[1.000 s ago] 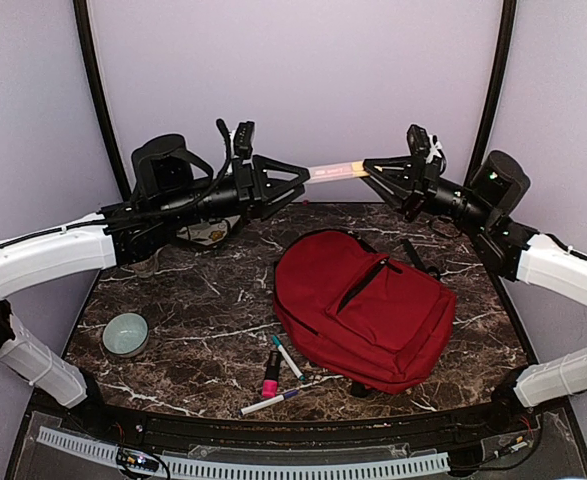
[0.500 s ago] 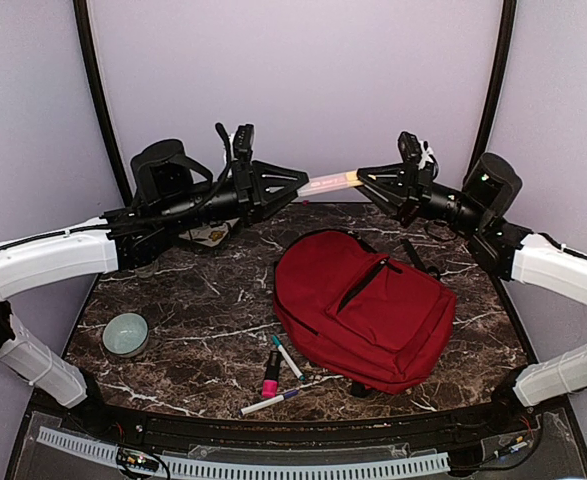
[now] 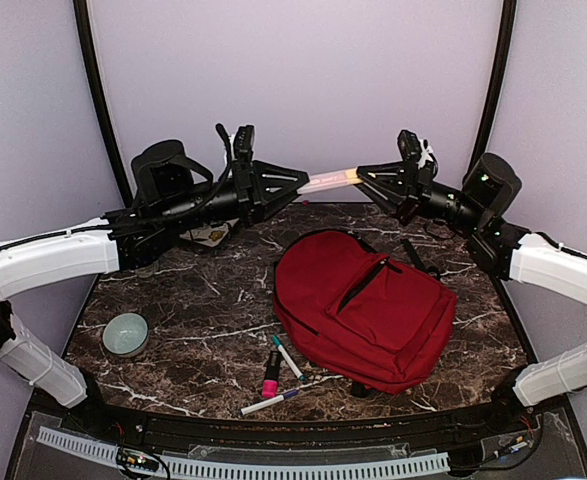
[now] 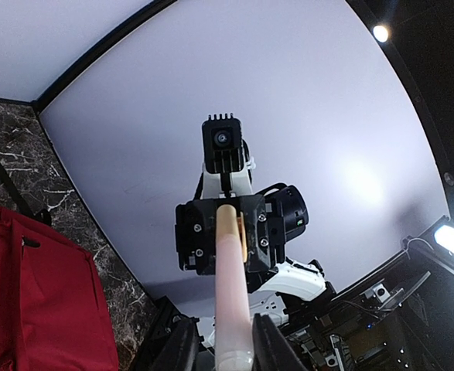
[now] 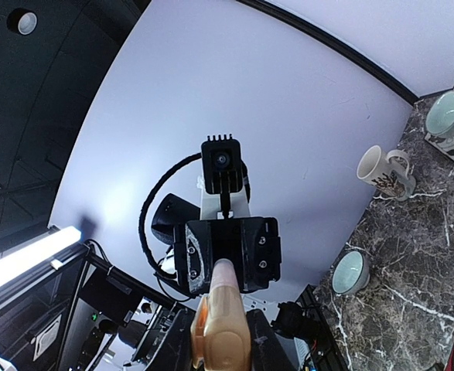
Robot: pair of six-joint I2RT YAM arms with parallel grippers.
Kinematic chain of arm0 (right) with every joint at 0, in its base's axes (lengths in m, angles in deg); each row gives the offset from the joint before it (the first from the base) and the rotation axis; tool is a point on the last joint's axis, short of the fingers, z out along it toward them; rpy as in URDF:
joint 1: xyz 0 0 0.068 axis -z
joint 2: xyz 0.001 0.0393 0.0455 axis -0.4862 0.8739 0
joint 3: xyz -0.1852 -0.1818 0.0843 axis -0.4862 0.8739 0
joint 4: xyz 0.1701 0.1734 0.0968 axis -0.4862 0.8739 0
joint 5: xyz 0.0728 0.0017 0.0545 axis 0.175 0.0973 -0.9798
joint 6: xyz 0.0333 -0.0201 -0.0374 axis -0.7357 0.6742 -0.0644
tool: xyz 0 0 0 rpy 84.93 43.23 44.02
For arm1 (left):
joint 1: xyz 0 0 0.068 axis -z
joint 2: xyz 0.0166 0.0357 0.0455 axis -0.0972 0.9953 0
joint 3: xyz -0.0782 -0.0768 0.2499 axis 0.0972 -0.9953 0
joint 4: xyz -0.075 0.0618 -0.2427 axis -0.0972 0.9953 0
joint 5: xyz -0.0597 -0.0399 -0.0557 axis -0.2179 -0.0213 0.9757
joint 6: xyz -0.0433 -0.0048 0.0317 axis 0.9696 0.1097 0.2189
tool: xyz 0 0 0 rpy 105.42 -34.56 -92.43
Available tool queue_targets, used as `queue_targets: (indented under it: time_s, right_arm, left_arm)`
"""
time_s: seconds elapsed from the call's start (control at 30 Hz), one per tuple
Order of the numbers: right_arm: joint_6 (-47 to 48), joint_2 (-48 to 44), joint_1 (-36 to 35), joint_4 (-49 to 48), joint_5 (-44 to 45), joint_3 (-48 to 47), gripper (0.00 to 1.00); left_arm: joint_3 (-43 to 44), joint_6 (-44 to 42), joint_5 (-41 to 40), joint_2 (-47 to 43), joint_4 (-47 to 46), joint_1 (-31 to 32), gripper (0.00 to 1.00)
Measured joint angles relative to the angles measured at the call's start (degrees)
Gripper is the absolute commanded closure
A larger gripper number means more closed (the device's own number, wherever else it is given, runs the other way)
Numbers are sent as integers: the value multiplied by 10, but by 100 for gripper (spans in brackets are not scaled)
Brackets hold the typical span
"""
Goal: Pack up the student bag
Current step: Pass from the right arm to the left, then pick up the lower front pocket of the student bag.
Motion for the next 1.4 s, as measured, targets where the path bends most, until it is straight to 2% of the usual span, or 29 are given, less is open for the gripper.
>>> queue_targets:
  time_s: [0.23, 0.3, 0.37, 0.47, 0.5, 0.63, 0.73, 0.9, 1.03, 1.17, 1.4]
  right_arm:
    - [0, 5, 0, 0, 0, 0, 99]
    - [0, 5, 0, 0, 0, 0, 99]
    - [0, 6, 0, 0, 1, 0, 99]
    - [0, 6, 0, 0, 1, 0, 96]
    - [1, 6, 0, -1, 0, 0, 91]
    - [11, 6, 0, 14, 0, -3, 54]
    - [45, 6, 0, 80, 0, -20, 43]
    - [140, 5, 3, 271, 24, -84, 42]
    - [229, 5, 5, 472, 126, -162, 42]
    - [274, 6, 7, 635, 240, -206, 42]
    - [275, 52, 7, 804, 346, -203, 43]
  left_arm:
    - [0, 1, 2, 4, 0, 0, 79]
    - [0, 1, 2, 4, 0, 0, 87]
    - [0, 4, 2, 4, -1, 0, 99]
    - [0, 6, 3, 4, -4, 0, 100]
    - [0, 7, 3, 4, -4, 0, 100]
    - [0, 6, 2, 4, -1, 0, 100]
    - [0, 2, -1, 4, 9, 0, 100]
    - [0, -22, -18, 4, 52, 0, 100]
    - [2, -55, -38, 4, 117, 0, 100]
    - [13, -92, -49, 4, 185, -1, 100]
    - [71, -160, -65, 17, 289, -2, 100]
